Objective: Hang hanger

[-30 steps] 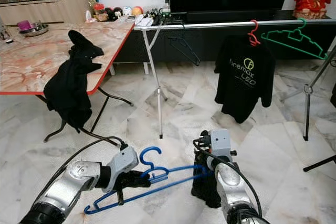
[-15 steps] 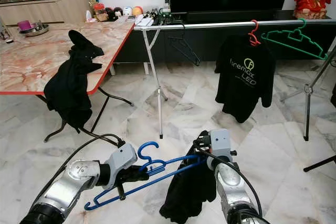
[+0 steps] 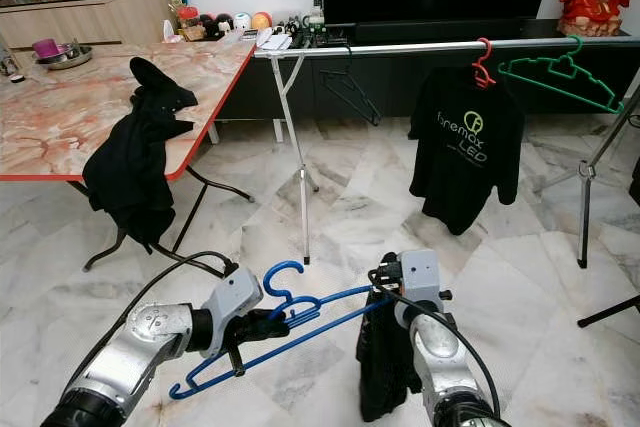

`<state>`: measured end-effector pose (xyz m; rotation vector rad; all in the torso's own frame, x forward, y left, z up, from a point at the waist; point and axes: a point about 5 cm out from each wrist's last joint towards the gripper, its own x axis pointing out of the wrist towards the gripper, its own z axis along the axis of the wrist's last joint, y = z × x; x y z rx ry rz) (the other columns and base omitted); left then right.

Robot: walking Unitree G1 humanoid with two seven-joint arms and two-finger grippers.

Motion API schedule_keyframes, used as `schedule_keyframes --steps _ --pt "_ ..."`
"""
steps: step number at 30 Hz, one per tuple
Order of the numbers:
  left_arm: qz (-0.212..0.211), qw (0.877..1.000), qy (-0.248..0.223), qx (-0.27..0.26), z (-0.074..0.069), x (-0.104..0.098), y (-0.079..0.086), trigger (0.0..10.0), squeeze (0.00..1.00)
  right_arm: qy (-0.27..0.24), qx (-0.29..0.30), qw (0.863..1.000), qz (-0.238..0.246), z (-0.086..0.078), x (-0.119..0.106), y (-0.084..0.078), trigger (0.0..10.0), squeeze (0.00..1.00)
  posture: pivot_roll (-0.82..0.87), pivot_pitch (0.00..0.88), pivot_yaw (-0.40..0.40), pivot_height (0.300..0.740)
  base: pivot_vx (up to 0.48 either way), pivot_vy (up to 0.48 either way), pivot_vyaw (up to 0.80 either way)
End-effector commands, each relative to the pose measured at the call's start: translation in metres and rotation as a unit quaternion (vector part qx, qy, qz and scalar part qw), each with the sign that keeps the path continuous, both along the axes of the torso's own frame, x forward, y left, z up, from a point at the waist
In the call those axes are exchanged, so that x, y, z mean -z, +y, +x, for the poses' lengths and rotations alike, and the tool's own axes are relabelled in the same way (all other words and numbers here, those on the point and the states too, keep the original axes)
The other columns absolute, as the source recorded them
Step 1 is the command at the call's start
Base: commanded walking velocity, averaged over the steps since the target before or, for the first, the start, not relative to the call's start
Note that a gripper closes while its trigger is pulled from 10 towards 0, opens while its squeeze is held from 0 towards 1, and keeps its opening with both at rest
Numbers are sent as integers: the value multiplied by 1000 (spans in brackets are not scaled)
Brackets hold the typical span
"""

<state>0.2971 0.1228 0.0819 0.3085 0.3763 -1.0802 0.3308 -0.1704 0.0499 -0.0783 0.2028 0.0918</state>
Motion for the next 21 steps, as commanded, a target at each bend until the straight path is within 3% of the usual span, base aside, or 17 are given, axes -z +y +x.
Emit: schedule_keyframes --steps 1,10,17,20,21 --pt "0 1000 6 12 -3 -3 0 10000 0 -3 11 1000 -5 0 -1 -4 10000 0 54 27 30 740 0 0 0" --pt "1 997 58 57 -18 -2 2 10000 0 4 37 999 -17 0 -1 -16 10000 0 60 28 30 740 0 0 0" --pt "10 996 64 54 -20 0 5 10000 0 -3 50 999 -16 6 -9 -20 10000 0 59 29 29 740 0 0 0" --pt "15 997 66 46 -20 1 5 10000 0 -7 78 997 5 12 -15 -22 10000 0 59 28 29 740 0 0 0" --pt "25 997 63 40 -19 2 6 10000 0 -4 102 994 38 14 -17 -23 10000 0 60 29 29 740 0 0 0"
